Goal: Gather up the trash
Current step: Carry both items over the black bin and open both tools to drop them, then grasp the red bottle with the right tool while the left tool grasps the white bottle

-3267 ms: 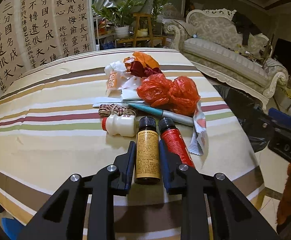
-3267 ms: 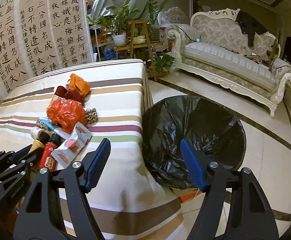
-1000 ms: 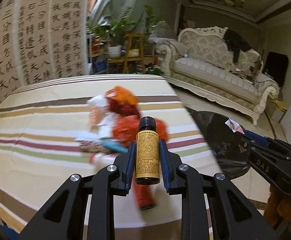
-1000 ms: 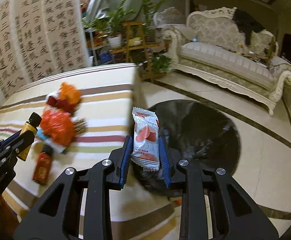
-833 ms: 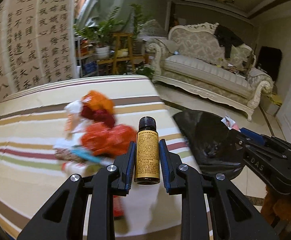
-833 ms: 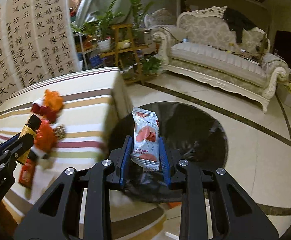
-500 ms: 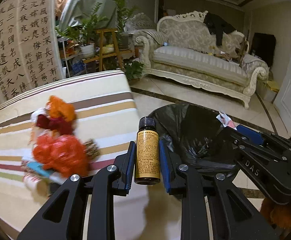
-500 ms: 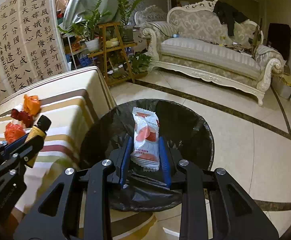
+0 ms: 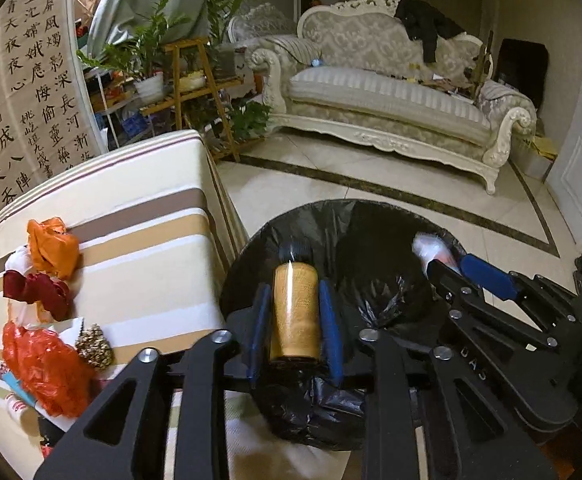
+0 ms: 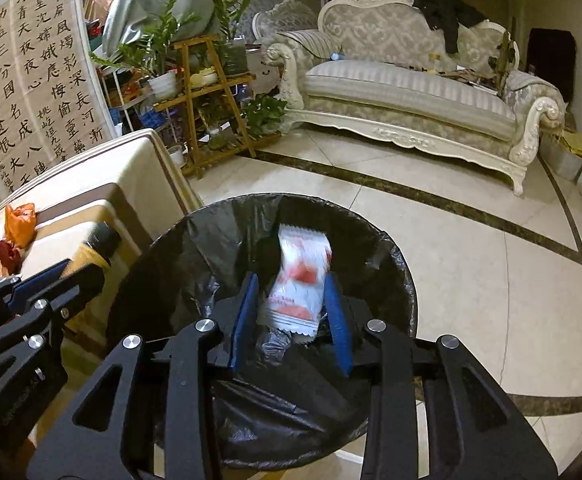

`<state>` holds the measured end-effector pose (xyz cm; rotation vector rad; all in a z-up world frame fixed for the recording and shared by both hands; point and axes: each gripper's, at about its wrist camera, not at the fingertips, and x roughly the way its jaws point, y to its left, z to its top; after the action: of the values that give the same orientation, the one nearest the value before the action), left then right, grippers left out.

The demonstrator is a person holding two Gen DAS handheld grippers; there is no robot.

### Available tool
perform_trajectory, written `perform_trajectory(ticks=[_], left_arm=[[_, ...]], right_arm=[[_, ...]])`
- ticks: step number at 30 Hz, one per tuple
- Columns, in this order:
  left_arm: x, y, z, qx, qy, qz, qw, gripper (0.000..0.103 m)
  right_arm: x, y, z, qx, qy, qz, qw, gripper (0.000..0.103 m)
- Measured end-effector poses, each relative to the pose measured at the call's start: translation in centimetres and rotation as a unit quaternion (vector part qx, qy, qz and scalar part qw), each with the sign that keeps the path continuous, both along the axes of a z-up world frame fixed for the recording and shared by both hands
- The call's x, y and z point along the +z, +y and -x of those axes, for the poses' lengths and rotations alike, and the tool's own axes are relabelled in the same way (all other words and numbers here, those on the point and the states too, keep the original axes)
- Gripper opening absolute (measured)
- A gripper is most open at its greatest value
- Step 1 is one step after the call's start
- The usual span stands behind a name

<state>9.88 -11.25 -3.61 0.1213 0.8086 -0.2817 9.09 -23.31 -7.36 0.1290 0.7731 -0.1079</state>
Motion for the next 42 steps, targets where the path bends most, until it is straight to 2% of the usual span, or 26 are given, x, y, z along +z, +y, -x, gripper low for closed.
perform_trajectory(ticks=[1,3,6,9,12,15,19,30,42], left_arm=[[0.0,0.1,-0.1,0.002,0.001,0.001,1.0,0.042],[0.2,0.5,0.0,0.008,-0.001,0.009,0.9999,0.05],[0.4,0.8,0.1,0.015,-0.004,0.017,0.9997,0.056],[0.8,0.9,0.3,0.021,-0.009,0.02,0.9995,0.062],[1.3,1.6,0.7,0.029,-0.014,0.021,0.9993,0.066],[1.7,2.7,1.2,0.036,-0.017,0.023,0.9989,0.067],[2.3,4.4,2.2,0.047,-0.023,0.021,0.9984,0.068],[3.1,11.3,5.6,0.098,-0.033,0.014,0.9946,0.068],[2.1,19.6,8.6,0.184,-0.034,0.007,0.9824,0.068]], right_arm=[[0.0,0.0,0.0,-0.001,0.001,0.0,1.0,0.035],[0.0,-0.2,0.1,-0.004,0.0,0.0,1.0,0.036],[0.3,-0.3,0.3,-0.008,0.0,-0.001,1.0,0.037],[0.7,0.0,0.6,-0.011,-0.003,-0.001,1.0,0.044],[1.0,0.4,1.1,-0.009,-0.004,-0.004,1.0,0.045],[1.5,1.0,1.6,-0.004,-0.006,-0.008,1.0,0.046],[2.1,2.4,2.7,0.006,-0.012,-0.013,1.0,0.057],[3.1,8.7,5.1,0.06,-0.013,-0.024,0.998,0.059],[3.6,15.3,6.4,0.117,-0.012,-0.011,0.993,0.059]])
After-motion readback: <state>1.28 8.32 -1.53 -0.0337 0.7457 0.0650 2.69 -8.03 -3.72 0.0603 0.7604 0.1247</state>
